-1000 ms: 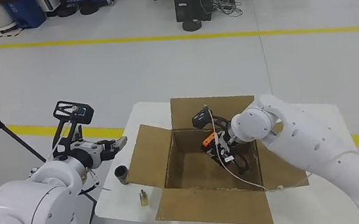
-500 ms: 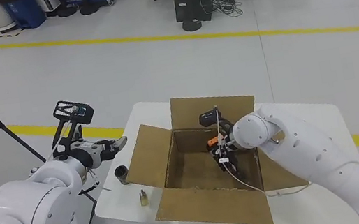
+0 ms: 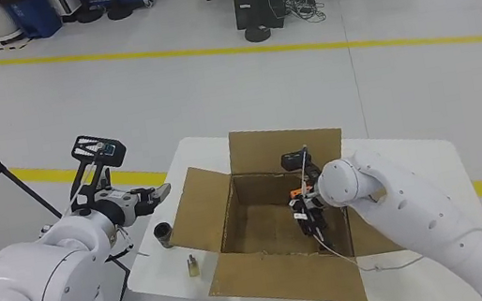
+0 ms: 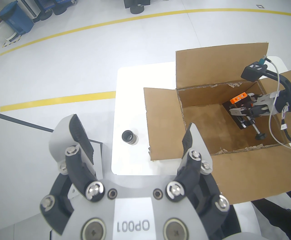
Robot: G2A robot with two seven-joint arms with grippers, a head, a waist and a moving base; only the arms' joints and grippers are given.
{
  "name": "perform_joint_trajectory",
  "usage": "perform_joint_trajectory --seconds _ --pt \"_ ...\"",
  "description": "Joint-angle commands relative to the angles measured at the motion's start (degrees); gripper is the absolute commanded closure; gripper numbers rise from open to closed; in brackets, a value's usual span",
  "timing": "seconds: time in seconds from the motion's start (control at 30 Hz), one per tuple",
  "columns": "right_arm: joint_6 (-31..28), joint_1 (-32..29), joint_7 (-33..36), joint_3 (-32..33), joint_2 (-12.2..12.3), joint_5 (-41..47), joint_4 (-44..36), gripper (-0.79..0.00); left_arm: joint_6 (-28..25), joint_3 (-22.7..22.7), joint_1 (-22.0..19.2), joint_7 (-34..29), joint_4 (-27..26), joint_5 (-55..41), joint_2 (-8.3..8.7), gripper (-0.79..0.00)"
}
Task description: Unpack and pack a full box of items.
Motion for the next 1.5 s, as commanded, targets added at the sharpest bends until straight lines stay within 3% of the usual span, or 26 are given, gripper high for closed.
perform_joint_trajectory --seconds 0.0,0.23,0.27,0.33,0.4,0.8,0.87,1.03,1.27,1.47 --pt "0.5 -0.1 -0.4 0.0 -0.3 0.7 1.3 0.0 0.0 0.0 0.0 0.0 0.0 0.0 0.0 -0.785" --pt "0.5 1.2 -1.3 -1.3 -1.9 1.6 5.0 0.0 0.0 0.0 0.0 0.0 0.0 0.0 0.0 -0.785" --pt "0.5 1.4 -1.4 -1.6 -2.1 1.6 5.5 -0.074 0.0 0.0 0.0 0.0 0.0 0.0 0.0 -0.785" --pt "0.4 1.9 -1.4 -2.0 -2.6 1.8 6.6 -0.089 0.0 0.0 0.0 0.0 0.0 0.0 0.0 -0.785" --pt "0.2 2.2 -1.5 -2.4 -3.1 1.9 7.8 0.0 0.0 0.0 0.0 0.0 0.0 0.0 0.0 -0.785" --pt "-1.9 3.7 -2.3 -4.6 -5.8 3.1 14.1 -0.015 0.0 0.0 0.0 0.0 0.0 0.0 0.0 -0.785" --pt "-2.7 3.7 -2.6 -4.7 -6.1 3.5 14.5 -0.345 0.0 0.0 0.0 0.0 0.0 0.0 0.0 -0.785" --pt "-3.2 3.7 -2.6 -4.8 -6.6 3.4 15.6 -0.69 0.0 0.0 0.0 0.0 0.0 0.0 0.0 -0.785" --pt "-3.3 3.6 -2.1 -4.5 -7.0 2.7 16.1 -0.785 0.0 0.0 0.0 0.0 0.0 0.0 0.0 -0.785" --pt "-3.3 3.5 -1.5 -3.3 -6.7 1.2 13.8 -0.785 0.0 0.0 0.0 0.0 0.0 0.0 0.0 -0.785"
